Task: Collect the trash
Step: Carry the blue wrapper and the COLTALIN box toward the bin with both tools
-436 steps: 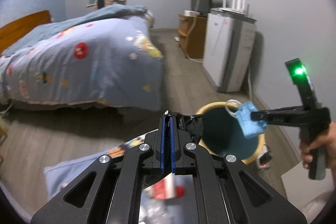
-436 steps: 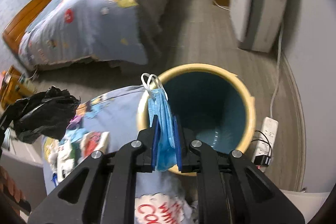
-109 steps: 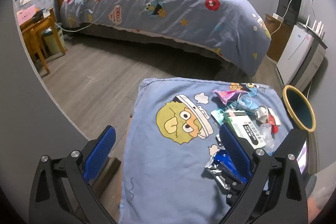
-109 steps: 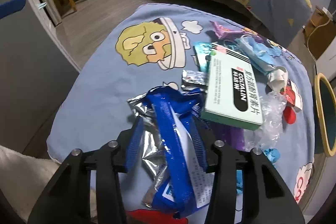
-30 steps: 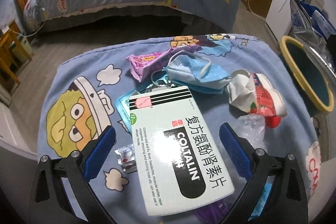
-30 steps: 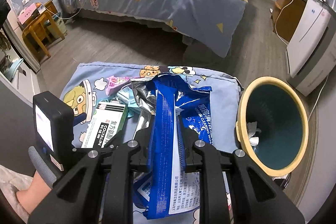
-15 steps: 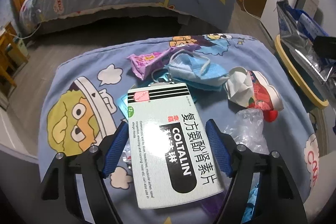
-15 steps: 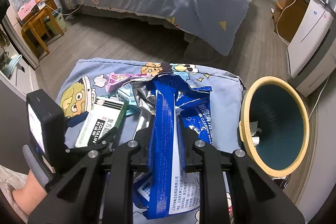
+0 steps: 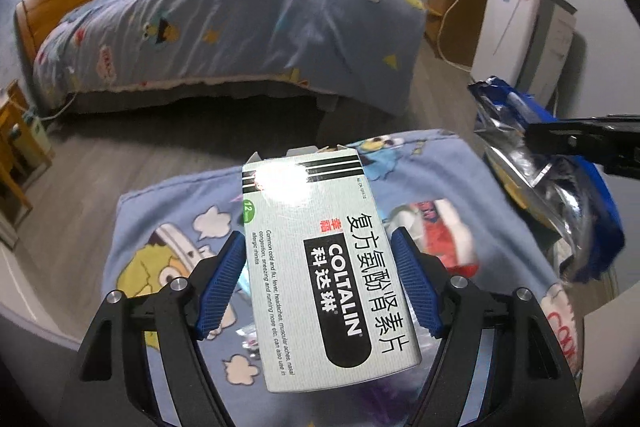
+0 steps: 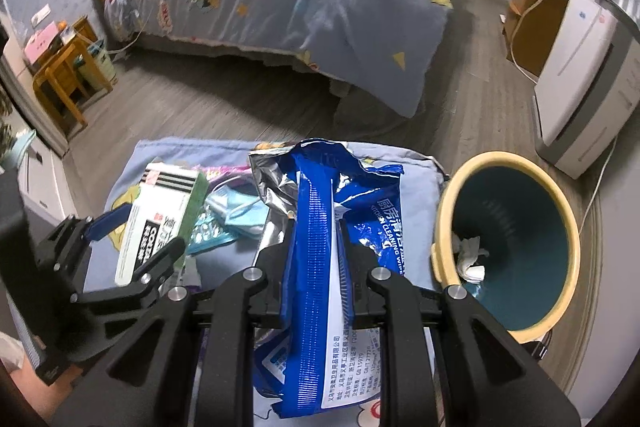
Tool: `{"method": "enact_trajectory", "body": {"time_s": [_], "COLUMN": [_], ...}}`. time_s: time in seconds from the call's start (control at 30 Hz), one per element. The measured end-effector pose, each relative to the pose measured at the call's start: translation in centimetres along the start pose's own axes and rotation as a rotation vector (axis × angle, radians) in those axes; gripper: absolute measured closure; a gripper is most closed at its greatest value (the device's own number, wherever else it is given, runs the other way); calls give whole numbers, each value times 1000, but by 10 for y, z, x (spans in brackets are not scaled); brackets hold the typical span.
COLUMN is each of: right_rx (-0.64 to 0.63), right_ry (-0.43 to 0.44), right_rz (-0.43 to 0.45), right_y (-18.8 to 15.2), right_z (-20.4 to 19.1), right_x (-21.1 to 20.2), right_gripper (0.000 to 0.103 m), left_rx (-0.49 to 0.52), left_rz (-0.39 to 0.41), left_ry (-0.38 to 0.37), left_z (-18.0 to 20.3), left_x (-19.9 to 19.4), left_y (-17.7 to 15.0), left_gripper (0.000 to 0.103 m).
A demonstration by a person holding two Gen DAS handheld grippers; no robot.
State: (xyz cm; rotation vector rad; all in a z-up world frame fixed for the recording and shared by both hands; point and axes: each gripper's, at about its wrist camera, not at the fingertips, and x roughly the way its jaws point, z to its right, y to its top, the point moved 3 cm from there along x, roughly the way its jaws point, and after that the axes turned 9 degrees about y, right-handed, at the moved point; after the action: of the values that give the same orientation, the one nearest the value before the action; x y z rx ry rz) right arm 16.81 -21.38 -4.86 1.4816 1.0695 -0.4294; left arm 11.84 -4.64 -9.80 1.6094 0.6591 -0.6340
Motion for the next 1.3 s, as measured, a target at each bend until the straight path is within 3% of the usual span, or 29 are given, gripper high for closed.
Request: {"method": "enact_trajectory", "body": {"time_s": [0.3,0.83,1.3], "right_rx": [127,257,352], "right_ry": [-34,-108,-247], "right_rz": [49,54,53], "right_y": [4,-34,-46], "right_z": [66,168,243], "right_x": [-20,-53,-51], "right_gripper": [85,85,85], "left_rx": [55,183,325], "left_rz": [13,-6,22], "left_ry": [-62,-181,-254], "left_z": [47,161,221], "left_x": [-10,-12,-19], "left_y": [12,18,70], "left_gripper": [28,28,28]}}
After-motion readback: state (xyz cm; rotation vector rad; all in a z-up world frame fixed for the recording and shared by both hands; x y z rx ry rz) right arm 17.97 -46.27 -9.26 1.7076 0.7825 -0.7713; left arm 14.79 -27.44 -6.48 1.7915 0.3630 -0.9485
